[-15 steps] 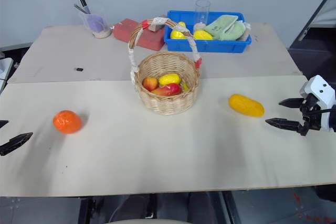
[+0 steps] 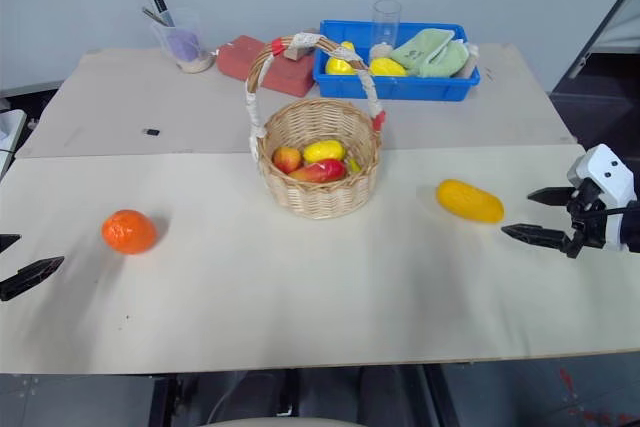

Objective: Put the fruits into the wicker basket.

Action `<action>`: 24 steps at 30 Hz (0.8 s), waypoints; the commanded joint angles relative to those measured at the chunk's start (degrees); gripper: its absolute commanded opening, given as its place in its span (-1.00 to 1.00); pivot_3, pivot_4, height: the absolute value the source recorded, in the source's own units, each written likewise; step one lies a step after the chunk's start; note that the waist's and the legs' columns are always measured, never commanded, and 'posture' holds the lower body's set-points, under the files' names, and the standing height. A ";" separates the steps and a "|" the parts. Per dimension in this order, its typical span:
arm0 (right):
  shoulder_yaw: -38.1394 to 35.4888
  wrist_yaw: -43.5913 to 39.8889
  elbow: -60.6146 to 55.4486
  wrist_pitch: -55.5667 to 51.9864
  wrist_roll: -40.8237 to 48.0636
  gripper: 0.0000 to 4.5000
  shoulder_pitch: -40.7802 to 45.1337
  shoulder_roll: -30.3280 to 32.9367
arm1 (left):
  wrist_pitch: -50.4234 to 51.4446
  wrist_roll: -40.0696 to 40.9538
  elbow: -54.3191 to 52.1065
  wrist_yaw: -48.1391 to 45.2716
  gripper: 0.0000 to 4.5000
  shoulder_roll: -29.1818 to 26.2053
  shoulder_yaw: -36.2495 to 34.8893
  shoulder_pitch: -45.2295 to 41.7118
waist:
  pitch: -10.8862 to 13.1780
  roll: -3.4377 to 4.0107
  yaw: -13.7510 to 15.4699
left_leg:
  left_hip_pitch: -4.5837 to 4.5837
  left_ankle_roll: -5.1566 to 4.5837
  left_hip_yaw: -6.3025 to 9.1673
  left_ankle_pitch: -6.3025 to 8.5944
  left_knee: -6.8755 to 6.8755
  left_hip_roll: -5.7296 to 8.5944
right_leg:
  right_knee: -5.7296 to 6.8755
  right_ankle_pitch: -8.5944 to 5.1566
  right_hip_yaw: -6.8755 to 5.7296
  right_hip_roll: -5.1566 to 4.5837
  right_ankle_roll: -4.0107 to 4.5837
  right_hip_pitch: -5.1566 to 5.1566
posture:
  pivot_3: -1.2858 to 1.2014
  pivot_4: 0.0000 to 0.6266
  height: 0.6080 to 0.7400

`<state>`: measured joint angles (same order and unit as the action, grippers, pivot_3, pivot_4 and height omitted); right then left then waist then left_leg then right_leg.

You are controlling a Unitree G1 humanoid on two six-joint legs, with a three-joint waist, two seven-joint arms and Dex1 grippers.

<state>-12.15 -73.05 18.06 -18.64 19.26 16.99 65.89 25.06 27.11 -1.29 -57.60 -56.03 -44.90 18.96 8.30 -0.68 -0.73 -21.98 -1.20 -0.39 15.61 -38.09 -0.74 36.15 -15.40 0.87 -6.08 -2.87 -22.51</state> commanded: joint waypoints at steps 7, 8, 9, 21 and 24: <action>-1.47 0.32 -0.67 0.28 0.22 0.98 0.63 0.15 | -1.05 2.34 0.06 -2.83 1.00 1.56 -3.86 -0.17 | 0.00 0.00 -0.04 | 0.02 0.00 -0.02 0.00 0.00 -0.01 | 0.02 0.00 -0.01 0.06 0.00 0.01 | 0.03 -0.52 1.00; -1.49 0.40 -0.63 0.12 0.29 0.98 0.74 0.08 | -1.18 2.13 0.15 -2.97 1.00 1.49 -3.81 -0.02 | 0.00 0.00 -0.01 | 0.02 0.00 -0.02 0.00 0.00 -0.01 | 0.02 0.00 -0.01 0.07 0.00 0.01 | 0.03 -0.52 1.00; -1.47 0.45 -0.50 0.12 0.27 0.98 0.89 0.04 | -1.43 1.87 0.32 -2.99 1.00 1.43 -3.68 0.07 | 0.00 0.00 0.01 | 0.02 -0.01 -0.02 0.00 0.00 -0.01 | 0.02 0.00 -0.01 0.07 0.00 0.02 | 0.03 -0.52 1.00; -1.35 0.67 -0.37 0.39 0.24 0.98 0.89 -0.35 | -0.65 2.90 1.68 -2.32 1.00 1.27 -3.60 -1.99 | 0.00 0.00 -0.01 | 0.05 -0.01 -0.03 -0.01 0.00 -0.02 | 0.05 0.00 -0.01 0.19 -0.01 0.03 | 0.03 -0.52 1.00; -1.52 0.34 -1.15 0.16 0.63 0.98 0.83 -0.37 | 0.15 3.64 0.83 -2.69 1.00 1.20 -3.66 -1.65 | 0.00 0.00 -0.02 | 0.05 -0.01 -0.03 -0.01 0.00 -0.03 | 0.05 0.00 -0.01 0.21 -0.01 0.03 | 0.03 -0.52 1.00</action>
<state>-12.14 -72.47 18.27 -18.67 19.27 17.12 65.12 24.47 29.59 0.75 -59.83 -54.30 -46.18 17.32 8.30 -0.68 -0.75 -21.92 -1.21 -0.42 15.60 -38.10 -0.77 36.20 -15.40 0.86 -5.86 -2.87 -22.48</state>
